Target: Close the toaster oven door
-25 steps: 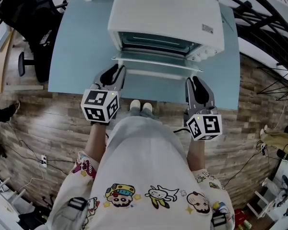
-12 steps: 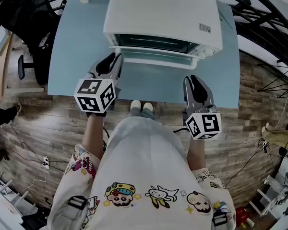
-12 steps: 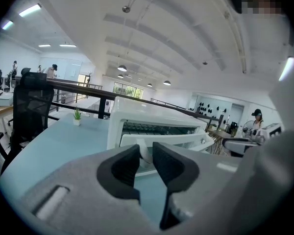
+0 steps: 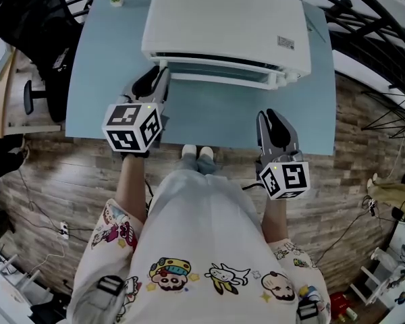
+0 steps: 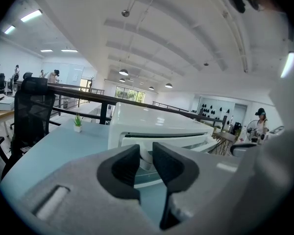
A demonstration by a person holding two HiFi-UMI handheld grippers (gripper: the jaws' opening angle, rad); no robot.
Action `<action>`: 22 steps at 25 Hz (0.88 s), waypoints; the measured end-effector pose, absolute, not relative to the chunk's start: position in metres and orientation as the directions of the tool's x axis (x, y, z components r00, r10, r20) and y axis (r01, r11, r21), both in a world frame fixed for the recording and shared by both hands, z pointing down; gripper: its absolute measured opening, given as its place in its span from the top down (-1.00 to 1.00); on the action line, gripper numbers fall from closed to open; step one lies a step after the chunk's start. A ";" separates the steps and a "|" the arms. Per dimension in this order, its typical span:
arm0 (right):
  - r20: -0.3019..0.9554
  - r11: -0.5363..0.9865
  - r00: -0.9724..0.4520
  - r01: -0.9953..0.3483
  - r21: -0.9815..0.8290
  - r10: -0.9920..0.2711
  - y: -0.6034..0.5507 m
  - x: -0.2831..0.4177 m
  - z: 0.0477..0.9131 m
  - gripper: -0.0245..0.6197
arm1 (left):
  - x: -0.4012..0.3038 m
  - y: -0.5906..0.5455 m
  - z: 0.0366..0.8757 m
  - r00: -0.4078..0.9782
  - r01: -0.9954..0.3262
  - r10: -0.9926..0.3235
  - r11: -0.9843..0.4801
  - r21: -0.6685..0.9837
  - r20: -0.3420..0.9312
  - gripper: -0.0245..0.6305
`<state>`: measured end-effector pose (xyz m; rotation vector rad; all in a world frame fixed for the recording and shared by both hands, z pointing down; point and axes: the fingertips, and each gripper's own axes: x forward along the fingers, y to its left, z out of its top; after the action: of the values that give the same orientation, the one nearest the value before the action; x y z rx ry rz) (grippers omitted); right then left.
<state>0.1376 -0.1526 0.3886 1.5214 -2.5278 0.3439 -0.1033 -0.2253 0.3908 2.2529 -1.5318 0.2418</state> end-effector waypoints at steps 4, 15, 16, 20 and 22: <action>0.265 0.448 -0.460 -0.887 -0.110 -0.847 -0.154 0.140 0.390 0.66 | -0.105 -0.234 0.388 0.372 -0.924 -0.859 -0.306 0.228 0.351 0.68; 0.270 0.448 -0.462 -0.887 -0.114 -0.845 -0.157 0.147 0.392 0.67 | -0.103 -0.242 0.386 0.345 -0.935 -0.874 -0.287 0.210 0.343 0.69; 0.271 0.451 -0.465 -0.885 -0.114 -0.843 -0.157 0.146 0.392 0.66 | -0.103 -0.242 0.385 0.341 -0.936 -0.877 -0.285 0.204 0.338 0.69; 0.270 0.467 -0.478 -0.878 -0.110 -0.836 -0.157 0.142 0.391 0.67 | -0.105 -0.240 0.384 0.315 -0.946 -0.897 -0.269 0.182 0.310 0.68; 0.268 0.467 -0.478 -0.878 -0.107 -0.837 -0.157 0.143 0.390 0.67 | -0.105 -0.239 0.383 0.305 -0.950 -0.903 -0.266 0.164 0.303 0.68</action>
<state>0.1431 -0.1575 0.3897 1.4966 -2.5347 0.3434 -0.1050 -0.2395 0.3829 2.2652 -1.6722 0.2131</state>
